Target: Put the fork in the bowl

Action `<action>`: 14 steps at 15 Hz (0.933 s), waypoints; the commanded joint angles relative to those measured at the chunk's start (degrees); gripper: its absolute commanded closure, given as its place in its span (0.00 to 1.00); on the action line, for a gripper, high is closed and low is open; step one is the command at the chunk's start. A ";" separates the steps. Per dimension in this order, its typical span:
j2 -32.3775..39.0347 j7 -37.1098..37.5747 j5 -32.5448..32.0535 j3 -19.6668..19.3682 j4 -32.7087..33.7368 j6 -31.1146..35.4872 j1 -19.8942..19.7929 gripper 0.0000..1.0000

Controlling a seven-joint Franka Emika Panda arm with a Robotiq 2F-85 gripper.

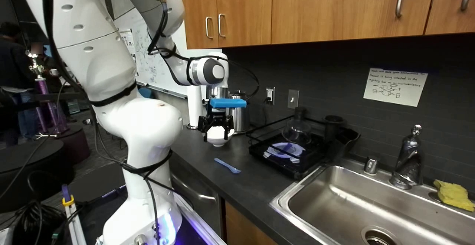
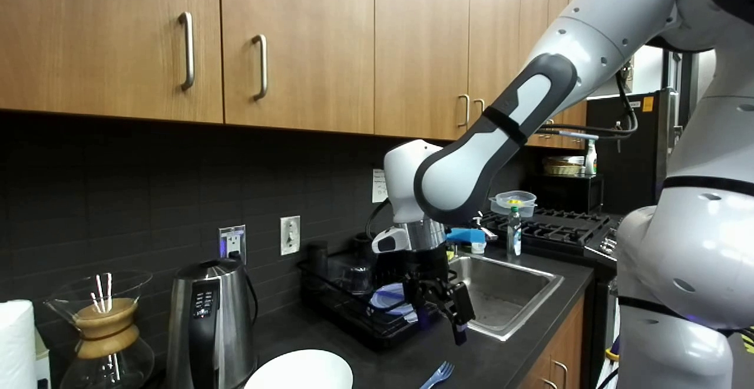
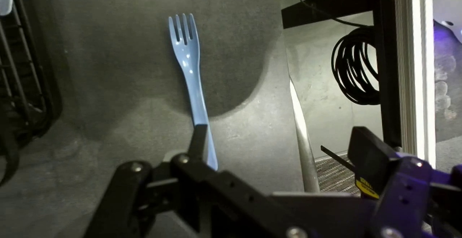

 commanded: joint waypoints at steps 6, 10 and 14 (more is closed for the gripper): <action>4.71 -1.53 0.23 -5.15 -0.37 -3.55 -3.72 0.00; 4.85 -0.53 0.27 -4.60 -0.53 -3.49 -4.47 0.00; 5.22 -0.48 0.27 -4.60 -0.48 -3.48 -4.59 0.00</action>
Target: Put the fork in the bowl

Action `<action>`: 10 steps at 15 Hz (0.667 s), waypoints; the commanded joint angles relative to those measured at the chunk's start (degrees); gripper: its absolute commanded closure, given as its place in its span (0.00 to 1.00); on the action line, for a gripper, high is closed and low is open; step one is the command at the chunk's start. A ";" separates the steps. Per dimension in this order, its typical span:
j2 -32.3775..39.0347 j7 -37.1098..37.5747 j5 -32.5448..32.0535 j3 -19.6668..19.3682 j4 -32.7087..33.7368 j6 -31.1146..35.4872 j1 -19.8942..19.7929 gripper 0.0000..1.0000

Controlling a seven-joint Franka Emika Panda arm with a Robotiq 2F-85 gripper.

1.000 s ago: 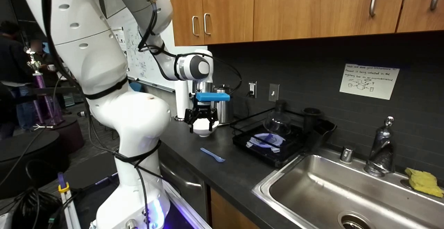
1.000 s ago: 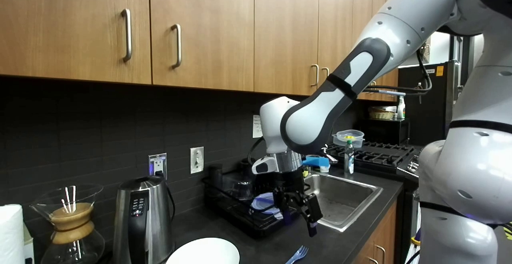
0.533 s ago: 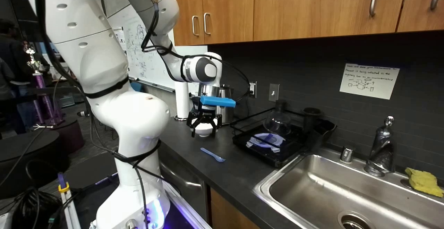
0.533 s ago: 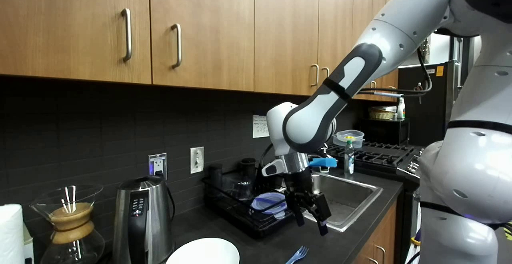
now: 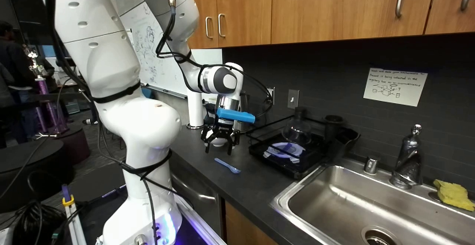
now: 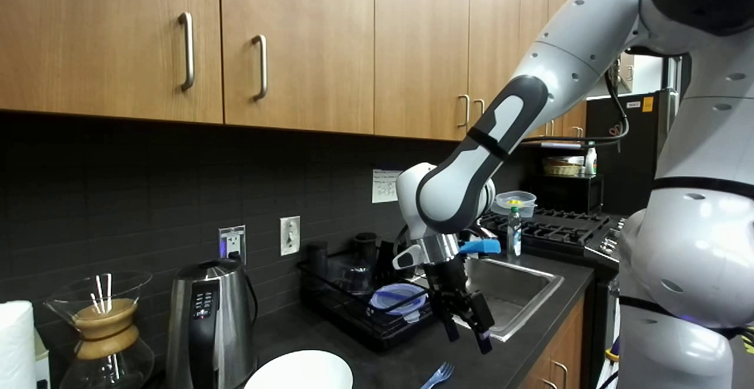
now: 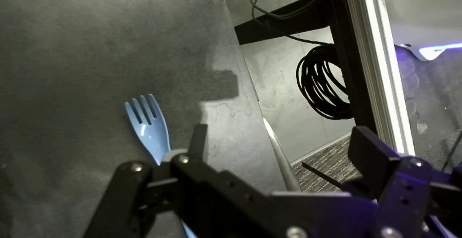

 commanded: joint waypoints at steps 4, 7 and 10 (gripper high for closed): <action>1.47 -5.14 -2.15 0.07 1.77 -1.46 -0.45 0.00; 3.14 -14.35 -1.82 0.05 2.14 -1.45 0.51 0.00; 4.49 -22.53 -1.10 0.64 1.93 -1.05 0.81 0.00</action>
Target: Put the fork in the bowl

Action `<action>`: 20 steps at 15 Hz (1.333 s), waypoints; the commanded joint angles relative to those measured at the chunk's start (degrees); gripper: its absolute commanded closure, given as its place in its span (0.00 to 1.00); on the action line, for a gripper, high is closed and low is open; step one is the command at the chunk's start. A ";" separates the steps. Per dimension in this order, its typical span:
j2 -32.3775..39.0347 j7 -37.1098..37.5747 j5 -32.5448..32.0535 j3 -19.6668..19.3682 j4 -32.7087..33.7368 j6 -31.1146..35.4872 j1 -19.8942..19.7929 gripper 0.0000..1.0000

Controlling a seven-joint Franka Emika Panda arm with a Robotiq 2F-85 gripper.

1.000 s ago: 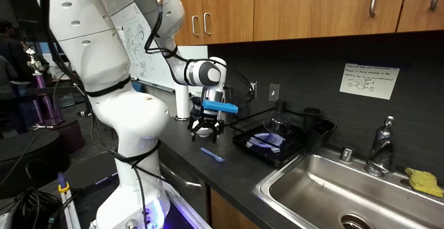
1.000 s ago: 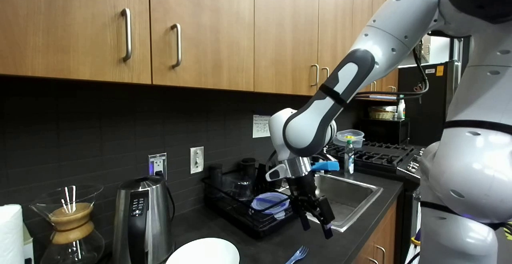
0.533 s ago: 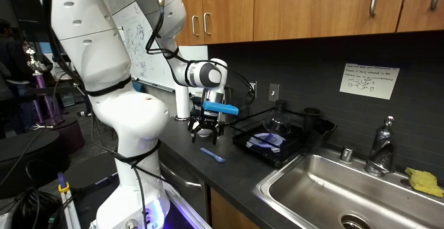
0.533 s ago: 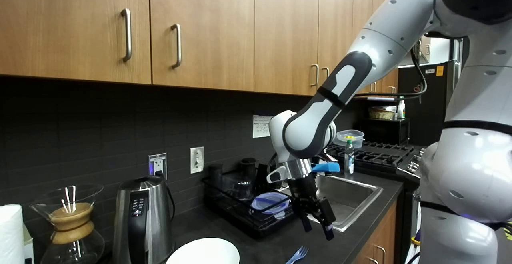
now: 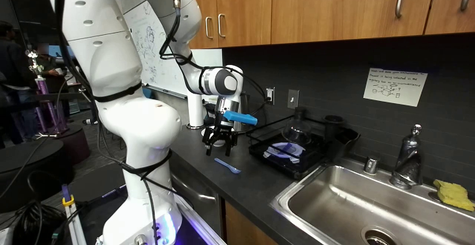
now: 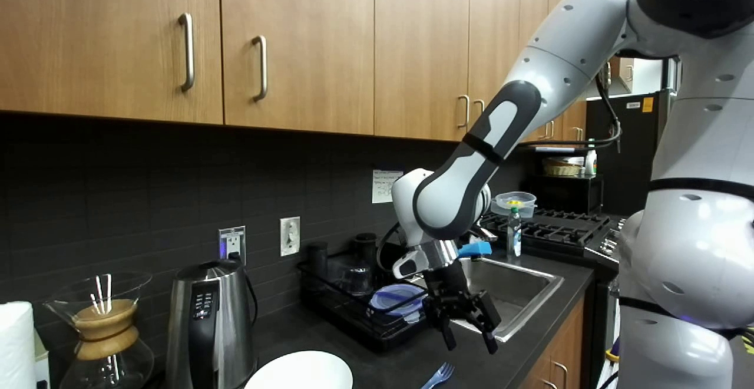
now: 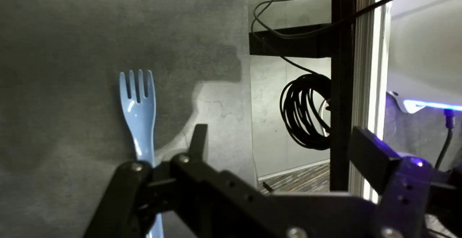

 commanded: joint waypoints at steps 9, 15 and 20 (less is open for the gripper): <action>3.10 -11.20 0.17 2.52 0.19 -0.04 -0.53 0.00; 4.12 -11.04 0.71 2.71 0.67 0.18 -0.35 0.00; 8.64 -9.45 4.18 5.44 2.10 2.85 1.18 0.00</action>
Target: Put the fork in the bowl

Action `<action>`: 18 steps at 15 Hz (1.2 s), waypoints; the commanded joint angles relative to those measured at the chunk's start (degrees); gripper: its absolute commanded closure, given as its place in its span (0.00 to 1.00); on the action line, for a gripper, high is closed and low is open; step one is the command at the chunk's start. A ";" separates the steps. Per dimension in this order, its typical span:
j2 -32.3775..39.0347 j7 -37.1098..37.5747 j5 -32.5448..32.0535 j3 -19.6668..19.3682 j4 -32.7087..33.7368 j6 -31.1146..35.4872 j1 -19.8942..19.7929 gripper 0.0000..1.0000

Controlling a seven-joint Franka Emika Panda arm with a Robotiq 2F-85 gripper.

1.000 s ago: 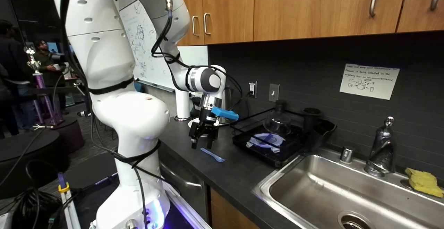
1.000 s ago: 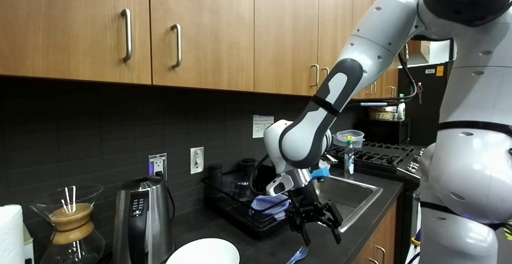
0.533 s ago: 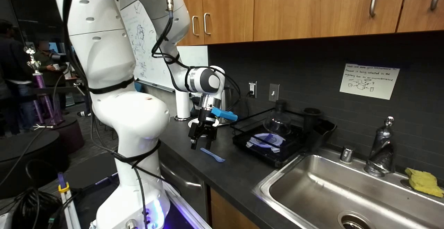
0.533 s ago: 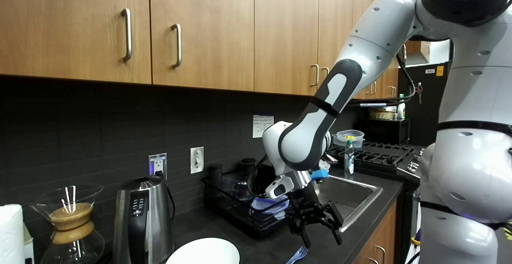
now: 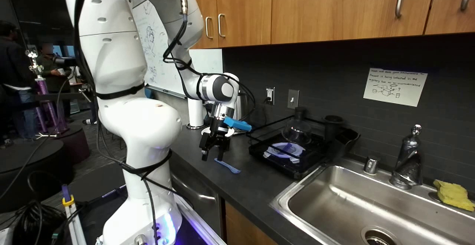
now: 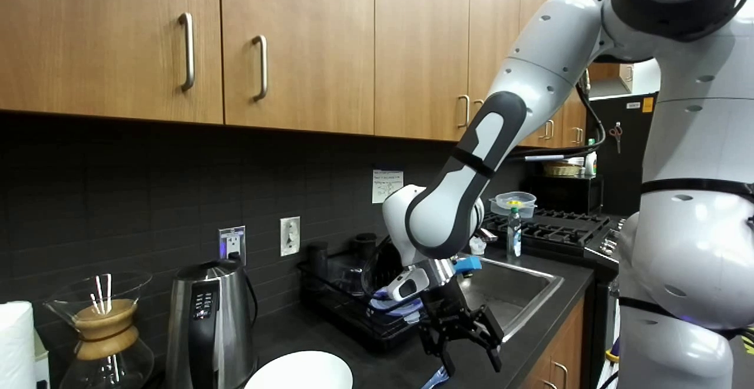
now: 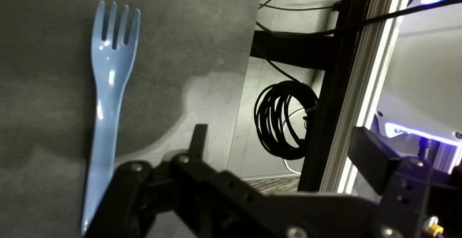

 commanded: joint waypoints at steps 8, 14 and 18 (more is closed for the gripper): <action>2.50 8.46 0.24 1.87 -1.71 14.83 -1.82 0.00; 3.64 7.70 0.86 1.76 -0.69 15.18 -2.24 0.00; 4.92 6.47 0.75 1.76 -0.47 15.90 -2.22 0.00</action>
